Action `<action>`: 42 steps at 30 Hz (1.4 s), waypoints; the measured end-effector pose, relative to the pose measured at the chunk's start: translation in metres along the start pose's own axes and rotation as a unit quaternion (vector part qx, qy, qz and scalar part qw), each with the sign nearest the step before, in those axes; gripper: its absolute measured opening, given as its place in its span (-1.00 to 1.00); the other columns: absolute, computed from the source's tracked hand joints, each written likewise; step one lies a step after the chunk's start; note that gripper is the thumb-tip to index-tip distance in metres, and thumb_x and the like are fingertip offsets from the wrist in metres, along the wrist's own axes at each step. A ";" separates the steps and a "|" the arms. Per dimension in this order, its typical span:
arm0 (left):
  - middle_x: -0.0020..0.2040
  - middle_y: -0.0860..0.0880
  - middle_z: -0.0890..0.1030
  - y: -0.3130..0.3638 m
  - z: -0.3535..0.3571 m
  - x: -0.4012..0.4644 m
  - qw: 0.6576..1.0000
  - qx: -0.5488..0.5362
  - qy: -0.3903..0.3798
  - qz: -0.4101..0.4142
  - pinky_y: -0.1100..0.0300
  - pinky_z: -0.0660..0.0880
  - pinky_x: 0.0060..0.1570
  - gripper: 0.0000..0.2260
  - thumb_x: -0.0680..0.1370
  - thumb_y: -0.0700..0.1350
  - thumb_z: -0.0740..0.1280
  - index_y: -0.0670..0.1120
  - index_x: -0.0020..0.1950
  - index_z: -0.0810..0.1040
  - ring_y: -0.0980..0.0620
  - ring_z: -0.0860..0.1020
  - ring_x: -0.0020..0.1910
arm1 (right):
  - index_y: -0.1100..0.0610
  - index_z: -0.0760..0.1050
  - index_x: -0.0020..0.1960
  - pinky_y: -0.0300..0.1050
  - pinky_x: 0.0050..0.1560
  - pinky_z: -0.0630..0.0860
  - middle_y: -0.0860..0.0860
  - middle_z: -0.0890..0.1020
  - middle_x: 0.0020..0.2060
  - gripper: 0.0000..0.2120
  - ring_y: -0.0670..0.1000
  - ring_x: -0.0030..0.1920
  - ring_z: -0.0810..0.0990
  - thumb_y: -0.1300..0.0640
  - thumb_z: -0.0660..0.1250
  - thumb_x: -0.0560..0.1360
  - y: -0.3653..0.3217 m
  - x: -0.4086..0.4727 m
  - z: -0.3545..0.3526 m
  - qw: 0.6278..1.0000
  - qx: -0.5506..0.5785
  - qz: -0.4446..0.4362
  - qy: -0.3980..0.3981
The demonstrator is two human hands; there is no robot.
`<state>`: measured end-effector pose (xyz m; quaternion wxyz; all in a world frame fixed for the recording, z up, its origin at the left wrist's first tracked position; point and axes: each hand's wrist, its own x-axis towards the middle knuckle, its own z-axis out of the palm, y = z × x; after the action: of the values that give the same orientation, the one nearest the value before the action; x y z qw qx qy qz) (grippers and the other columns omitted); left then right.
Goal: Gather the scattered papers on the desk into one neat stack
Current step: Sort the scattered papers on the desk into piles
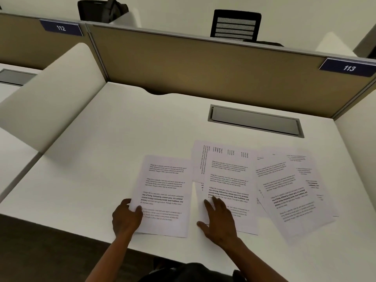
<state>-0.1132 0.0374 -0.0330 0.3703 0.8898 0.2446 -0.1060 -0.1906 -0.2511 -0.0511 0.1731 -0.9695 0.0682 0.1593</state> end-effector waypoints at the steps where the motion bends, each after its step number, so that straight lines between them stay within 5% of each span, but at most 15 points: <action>1: 0.25 -0.25 0.59 0.000 0.000 0.000 1.000 0.000 0.002 0.001 -0.17 0.52 0.19 -0.53 0.51 -0.09 0.46 -0.17 0.38 0.48 -0.28 0.57 0.20 | -0.01 0.02 0.58 0.11 0.51 0.08 0.06 0.04 0.59 -0.21 0.10 0.58 -0.03 -0.32 0.17 0.48 -0.001 0.000 -0.001 1.000 -0.007 -0.001 -0.001; 7: 0.33 -0.24 0.47 0.002 -0.001 -0.001 1.000 -0.010 0.011 -0.005 -0.20 0.46 0.25 -0.40 0.49 -0.04 0.48 -0.11 0.48 0.37 -0.28 0.49 0.29 | 0.04 0.25 0.51 0.12 0.36 0.39 0.07 0.34 0.49 -0.36 0.13 0.50 0.25 -0.20 0.20 0.51 -0.006 -0.002 -0.006 0.999 -0.033 -0.030 0.018; 12: 0.32 -0.24 0.49 -0.003 -0.001 0.000 1.000 -0.021 0.004 -0.006 -0.21 0.46 0.27 -0.39 0.49 -0.03 0.49 -0.09 0.48 0.36 -0.28 0.48 0.29 | 0.12 0.44 0.39 0.00 -0.02 0.61 0.10 0.60 0.21 -0.45 0.12 0.16 0.58 -0.03 0.33 0.44 -0.003 -0.005 -0.013 0.995 0.010 -0.051 0.082; 16: 0.25 -0.23 0.55 -0.004 -0.001 0.002 1.000 -0.029 -0.003 -0.003 -0.20 0.48 0.24 -0.39 0.48 -0.03 0.50 -0.09 0.48 0.37 -0.26 0.51 0.25 | 0.11 0.39 0.41 -0.15 -0.26 0.61 0.08 0.56 0.10 -0.41 0.06 -0.08 0.62 0.04 0.37 0.40 -0.002 -0.007 -0.022 0.991 0.052 -0.026 0.116; 22: 0.24 -0.24 0.60 -0.004 -0.001 0.003 0.998 -0.058 -0.029 -0.003 -0.18 0.53 0.18 -0.37 0.51 -0.06 0.48 -0.05 0.52 0.32 -0.26 0.59 0.16 | 0.06 0.33 0.46 -0.17 -0.39 0.53 0.15 0.48 0.21 -0.33 0.08 -0.25 0.57 0.29 0.36 0.37 0.009 -0.010 -0.037 0.993 0.035 -0.069 0.091; 25: 0.17 -0.22 0.61 -0.007 -0.003 0.006 0.996 -0.068 -0.057 -0.006 -0.14 0.55 0.14 -0.36 0.54 -0.15 0.42 0.06 0.56 0.23 -0.20 0.60 0.04 | 0.07 0.33 0.46 -0.15 -0.28 0.53 0.16 0.52 0.21 -0.40 0.09 -0.20 0.59 0.31 0.31 0.44 0.013 -0.008 -0.043 0.992 0.042 -0.063 0.097; 29: 0.04 -0.06 0.54 -0.007 -0.007 0.003 0.992 -0.083 -0.093 0.025 0.14 0.56 -0.16 -0.41 0.56 -0.22 0.32 0.19 0.50 0.24 0.02 0.56 -0.13 | 0.07 0.36 0.43 -0.17 -0.03 0.58 0.13 0.58 0.21 -0.41 0.10 0.01 0.63 0.35 0.33 0.43 -0.001 0.001 -0.061 0.971 0.134 -0.061 0.188; 33: 0.26 -0.09 0.57 -0.009 -0.008 -0.001 0.988 -0.089 -0.116 0.039 0.03 0.56 0.16 -0.60 0.57 -0.29 0.25 0.14 0.28 0.51 -0.11 0.55 0.19 | 0.06 0.37 0.43 -0.19 0.29 0.43 0.07 0.47 0.40 -0.42 0.08 0.37 0.47 0.32 0.34 0.44 -0.042 0.014 -0.071 0.939 0.188 -0.108 0.268; 36: 0.25 -0.07 0.59 -0.012 -0.009 -0.002 0.988 -0.094 -0.111 0.045 0.16 0.53 0.06 -0.65 0.56 -0.29 0.25 0.12 0.18 0.58 -0.04 0.56 0.11 | -0.02 0.32 0.46 -0.35 0.32 0.35 0.01 0.44 0.42 -0.41 -0.02 0.41 0.42 0.27 0.30 0.47 -0.078 0.018 -0.067 0.930 0.209 -0.151 0.260; 38: 0.20 -0.03 0.60 -0.013 -0.009 -0.003 0.987 -0.112 -0.106 0.040 0.26 0.47 -0.05 -0.74 0.61 -0.19 0.27 0.18 0.11 0.57 -0.01 0.55 0.10 | -0.05 0.29 0.48 -0.43 0.24 0.39 -0.03 0.49 0.37 -0.42 -0.11 0.30 0.50 0.23 0.27 0.49 -0.100 0.016 -0.059 0.935 0.206 -0.187 0.222; 40: 0.14 0.00 0.61 -0.014 -0.009 -0.002 0.986 -0.123 -0.107 0.022 0.22 0.48 -0.01 -0.87 0.64 0.03 0.25 0.19 0.09 0.58 -0.01 0.57 0.12 | -0.04 0.28 0.49 -0.27 0.18 0.53 0.02 0.57 0.30 -0.45 -0.03 0.18 0.60 0.18 0.24 0.52 -0.117 0.014 -0.047 0.945 0.168 -0.228 0.165; 42: 0.07 0.01 0.62 -0.015 -0.010 0.001 0.983 -0.132 -0.124 -0.009 0.12 0.52 0.03 -0.66 0.63 0.24 0.13 0.15 0.13 0.62 -0.02 0.60 0.08 | 0.00 0.26 0.51 -0.07 0.16 0.57 0.09 0.60 0.26 -0.46 0.09 0.14 0.63 0.14 0.21 0.54 -0.130 0.013 -0.034 0.950 0.120 -0.266 0.108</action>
<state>-0.1202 0.0540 -0.0350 0.5108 0.8108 0.2170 -0.1859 -0.1443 -0.1430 0.0153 0.3163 -0.9358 -0.1555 -0.0075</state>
